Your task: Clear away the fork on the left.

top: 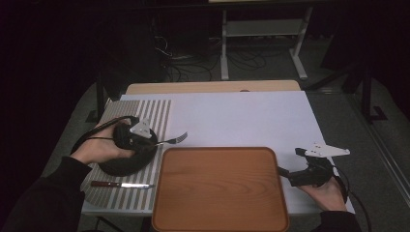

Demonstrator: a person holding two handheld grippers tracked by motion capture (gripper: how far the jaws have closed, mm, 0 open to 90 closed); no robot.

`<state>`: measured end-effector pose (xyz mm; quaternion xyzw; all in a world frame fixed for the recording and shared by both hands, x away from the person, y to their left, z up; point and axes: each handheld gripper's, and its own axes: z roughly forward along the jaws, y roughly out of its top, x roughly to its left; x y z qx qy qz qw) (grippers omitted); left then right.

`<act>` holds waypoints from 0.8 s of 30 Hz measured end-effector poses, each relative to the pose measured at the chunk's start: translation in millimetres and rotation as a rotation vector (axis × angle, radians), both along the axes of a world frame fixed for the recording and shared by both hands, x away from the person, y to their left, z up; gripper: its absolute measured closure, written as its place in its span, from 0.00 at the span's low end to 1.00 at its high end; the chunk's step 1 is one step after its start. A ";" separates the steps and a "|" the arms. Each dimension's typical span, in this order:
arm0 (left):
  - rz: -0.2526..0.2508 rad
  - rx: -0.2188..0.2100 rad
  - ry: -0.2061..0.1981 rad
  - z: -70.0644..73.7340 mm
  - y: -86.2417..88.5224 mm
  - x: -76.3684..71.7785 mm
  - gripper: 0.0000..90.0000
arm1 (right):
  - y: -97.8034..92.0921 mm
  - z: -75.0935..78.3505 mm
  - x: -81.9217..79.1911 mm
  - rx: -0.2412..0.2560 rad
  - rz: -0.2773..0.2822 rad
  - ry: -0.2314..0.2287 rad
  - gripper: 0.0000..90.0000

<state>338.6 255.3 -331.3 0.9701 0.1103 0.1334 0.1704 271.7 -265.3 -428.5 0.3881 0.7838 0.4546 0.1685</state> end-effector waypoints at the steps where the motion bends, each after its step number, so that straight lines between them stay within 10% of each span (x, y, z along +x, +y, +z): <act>1: -0.004 0.001 0.004 -1.9 -2.2 -2.6 0.86 | 0.1 0.0 0.0 0.000 0.000 0.000 0.00; 24: 0.214 -0.138 0.223 -27.2 -35.0 -42.5 0.86 | -0.4 0.5 -0.7 0.003 -0.005 -0.003 0.00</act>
